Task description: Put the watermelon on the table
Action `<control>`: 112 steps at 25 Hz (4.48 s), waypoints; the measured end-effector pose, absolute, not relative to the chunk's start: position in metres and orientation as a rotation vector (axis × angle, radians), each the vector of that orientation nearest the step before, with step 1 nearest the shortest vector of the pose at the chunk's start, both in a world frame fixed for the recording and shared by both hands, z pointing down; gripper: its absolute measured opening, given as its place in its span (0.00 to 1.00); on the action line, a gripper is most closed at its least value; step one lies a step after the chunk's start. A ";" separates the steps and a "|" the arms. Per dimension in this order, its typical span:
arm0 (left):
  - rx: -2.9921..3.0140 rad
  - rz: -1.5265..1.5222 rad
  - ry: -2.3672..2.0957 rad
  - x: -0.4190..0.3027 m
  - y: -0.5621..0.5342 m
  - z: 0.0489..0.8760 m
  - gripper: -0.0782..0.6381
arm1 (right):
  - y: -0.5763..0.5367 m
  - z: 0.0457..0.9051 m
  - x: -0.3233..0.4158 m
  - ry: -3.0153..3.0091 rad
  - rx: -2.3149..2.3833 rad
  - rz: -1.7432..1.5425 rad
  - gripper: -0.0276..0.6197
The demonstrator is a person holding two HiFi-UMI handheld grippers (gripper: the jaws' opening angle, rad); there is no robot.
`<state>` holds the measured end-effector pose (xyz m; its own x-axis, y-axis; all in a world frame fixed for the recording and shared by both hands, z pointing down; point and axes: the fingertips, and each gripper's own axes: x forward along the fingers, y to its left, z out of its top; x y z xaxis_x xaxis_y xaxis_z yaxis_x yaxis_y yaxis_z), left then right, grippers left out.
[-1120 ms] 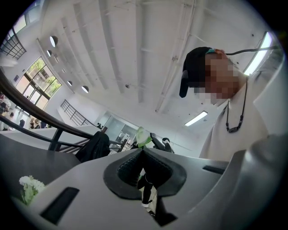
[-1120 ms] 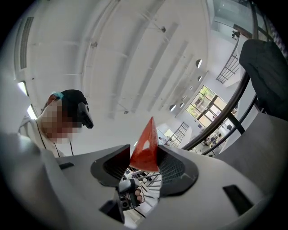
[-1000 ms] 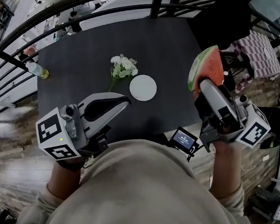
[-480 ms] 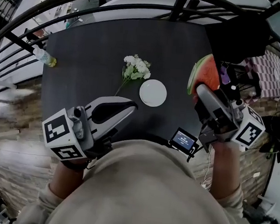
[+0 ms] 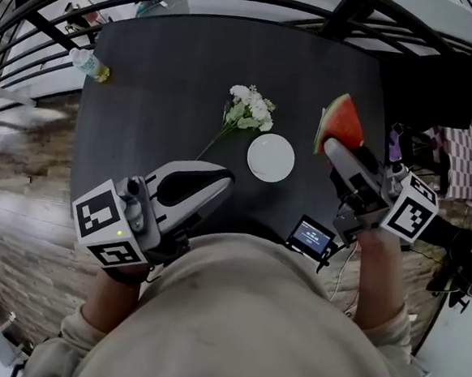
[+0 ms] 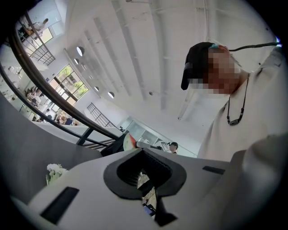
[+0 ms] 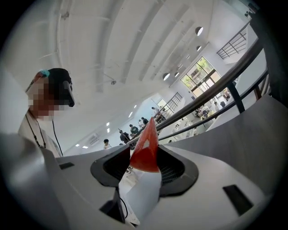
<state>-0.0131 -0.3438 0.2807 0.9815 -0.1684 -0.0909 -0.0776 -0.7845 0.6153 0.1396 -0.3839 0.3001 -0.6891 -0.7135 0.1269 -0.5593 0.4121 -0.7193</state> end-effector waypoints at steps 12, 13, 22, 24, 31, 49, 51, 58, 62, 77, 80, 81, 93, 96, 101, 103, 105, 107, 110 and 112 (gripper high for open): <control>2.419 -0.125 -0.287 -0.022 -0.337 0.301 0.12 | -0.411 0.372 0.137 2.585 -1.154 -1.252 0.36; 2.417 -0.119 -0.293 -0.022 -0.336 0.303 0.12 | -0.412 0.378 0.138 2.590 -1.159 -1.263 0.36; 2.383 -0.094 -0.366 -0.031 -0.328 0.315 0.12 | -0.411 0.437 0.139 2.605 -1.195 -1.377 0.36; 2.377 -0.092 -0.376 -0.031 -0.326 0.316 0.12 | -0.412 0.447 0.139 2.615 -1.205 -1.394 0.36; 2.365 -0.084 -0.409 -0.033 -0.320 0.322 0.12 | -0.403 0.505 0.138 2.770 -1.260 -1.471 0.36; 2.321 -0.095 -0.514 -0.058 -0.315 0.334 0.12 | -0.375 0.674 0.135 3.374 -1.434 -1.720 0.36; 2.319 -0.089 -0.516 -0.058 -0.314 0.336 0.12 | -0.374 0.679 0.137 3.378 -1.479 -1.748 0.36; 2.318 -0.081 -0.510 -0.057 -0.313 0.338 0.12 | -0.370 0.687 0.138 3.396 -1.496 -1.761 0.36; 2.318 -0.073 -0.504 -0.056 -0.312 0.340 0.12 | -0.370 0.688 0.137 3.404 -1.511 -1.754 0.36; 2.329 -0.054 -0.495 -0.055 -0.305 0.340 0.12 | -0.363 0.693 0.135 3.405 -1.504 -1.763 0.36; 2.326 -0.052 -0.494 -0.057 -0.304 0.341 0.12 | -0.361 0.693 0.133 3.403 -1.475 -1.776 0.39; 2.326 -0.051 -0.492 -0.057 -0.304 0.342 0.12 | -0.360 0.694 0.133 3.399 -1.467 -1.783 0.40; 2.363 -0.030 -0.441 -0.055 -0.301 0.333 0.12 | -0.362 0.672 0.147 3.345 -1.627 -1.699 0.41; 2.390 -0.035 -0.392 -0.048 -0.302 0.329 0.12 | -0.362 0.657 0.154 3.301 -1.676 -1.649 0.41; 2.441 -0.040 -0.297 -0.041 -0.301 0.316 0.12 | -0.363 0.618 0.166 3.082 -1.750 -1.612 0.41; 2.461 -0.040 -0.257 -0.040 -0.301 0.312 0.12 | -0.365 0.597 0.171 3.008 -1.785 -1.561 0.41; 2.481 -0.041 -0.218 -0.038 -0.302 0.307 0.12 | -0.365 0.572 0.170 2.940 -1.762 -1.519 0.41; 2.503 -0.041 -0.176 -0.035 -0.304 0.301 0.12 | -0.365 0.543 0.162 2.879 -1.690 -1.473 0.41; 2.542 -0.036 -0.105 -0.031 -0.305 0.292 0.12 | -0.359 0.497 0.151 2.806 -1.606 -1.368 0.33; 2.565 -0.033 -0.057 -0.028 -0.305 0.286 0.12 | -0.352 0.466 0.143 2.778 -1.535 -1.286 0.16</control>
<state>-0.0281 -0.3049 0.2861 0.9988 -0.0483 -0.0118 -0.0341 -0.8381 0.5444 0.1426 -0.3519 0.4658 -0.5665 -0.6077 0.5567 -0.8176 0.3298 -0.4719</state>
